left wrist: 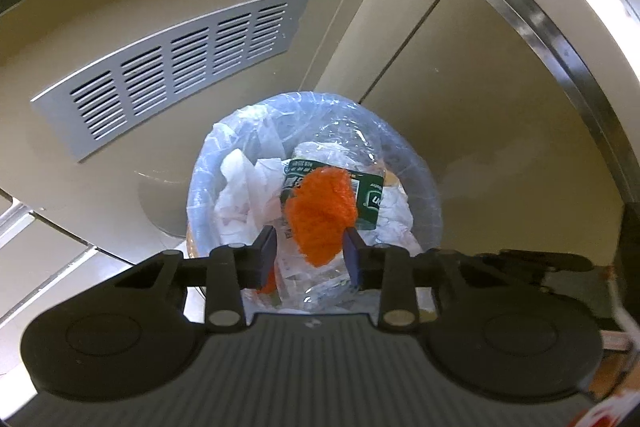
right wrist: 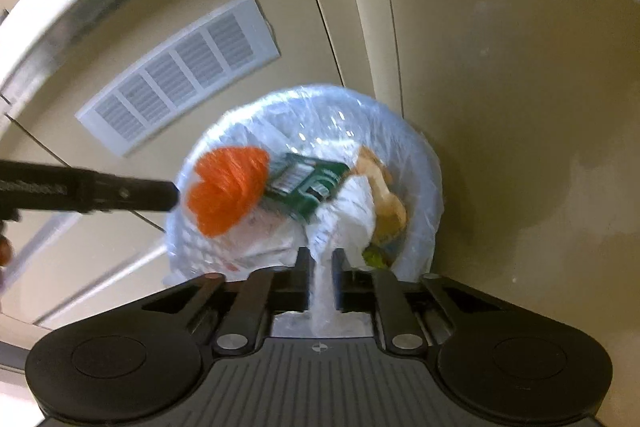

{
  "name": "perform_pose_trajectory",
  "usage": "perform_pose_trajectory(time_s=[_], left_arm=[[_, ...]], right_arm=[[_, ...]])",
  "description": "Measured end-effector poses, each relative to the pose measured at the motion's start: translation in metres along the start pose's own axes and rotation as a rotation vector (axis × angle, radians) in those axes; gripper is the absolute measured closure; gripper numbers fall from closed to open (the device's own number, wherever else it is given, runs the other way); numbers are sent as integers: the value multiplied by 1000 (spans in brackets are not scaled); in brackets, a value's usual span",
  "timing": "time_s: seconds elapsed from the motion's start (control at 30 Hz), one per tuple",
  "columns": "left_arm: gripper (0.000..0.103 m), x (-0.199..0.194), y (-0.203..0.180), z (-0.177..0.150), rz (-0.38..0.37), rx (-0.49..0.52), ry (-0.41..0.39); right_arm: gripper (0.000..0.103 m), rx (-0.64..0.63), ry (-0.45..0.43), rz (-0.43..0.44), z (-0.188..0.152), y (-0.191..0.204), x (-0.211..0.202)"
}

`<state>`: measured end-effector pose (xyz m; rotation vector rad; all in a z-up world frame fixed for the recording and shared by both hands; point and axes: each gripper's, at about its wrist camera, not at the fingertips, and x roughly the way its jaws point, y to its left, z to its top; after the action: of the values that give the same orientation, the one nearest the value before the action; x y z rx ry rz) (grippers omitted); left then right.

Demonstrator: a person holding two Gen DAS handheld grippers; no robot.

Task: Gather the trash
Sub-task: 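Open the right tool to drop the tissue while the left tool drops the orange net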

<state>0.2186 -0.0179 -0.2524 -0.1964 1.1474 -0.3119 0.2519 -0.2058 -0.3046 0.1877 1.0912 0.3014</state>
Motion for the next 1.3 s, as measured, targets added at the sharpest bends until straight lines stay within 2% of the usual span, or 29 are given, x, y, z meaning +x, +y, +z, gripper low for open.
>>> perform_pose_trajectory(time_s=[0.1,0.3,0.47,0.63,0.73,0.83,0.97,1.13,1.3], left_arm=[[73,7,-2,1,2,4,8],[77,21,-4,3,10,12,26],[77,22,-8,4,2,18,35],[77,17,-9,8,-19,10,19],[78,23,-13,12,-15,29,22],[91,33,-12,14,-24,30,35],[97,52,-8,18,-38,11,54],[98,65,-11,25,-18,31,61],[98,71,-12,27,-5,-3,60]], right_arm=[[97,19,23,-7,0,-5,18],[97,21,70,-6,5,-4,50],[97,46,77,-7,0,-7,36],[97,51,-23,59,3,1,-8],[97,40,-85,104,13,8,-15],[97,30,-98,131,23,14,-3],[97,25,-55,155,28,8,29],[97,12,-24,144,32,-1,50],[97,-12,-2,127,31,-9,54]])
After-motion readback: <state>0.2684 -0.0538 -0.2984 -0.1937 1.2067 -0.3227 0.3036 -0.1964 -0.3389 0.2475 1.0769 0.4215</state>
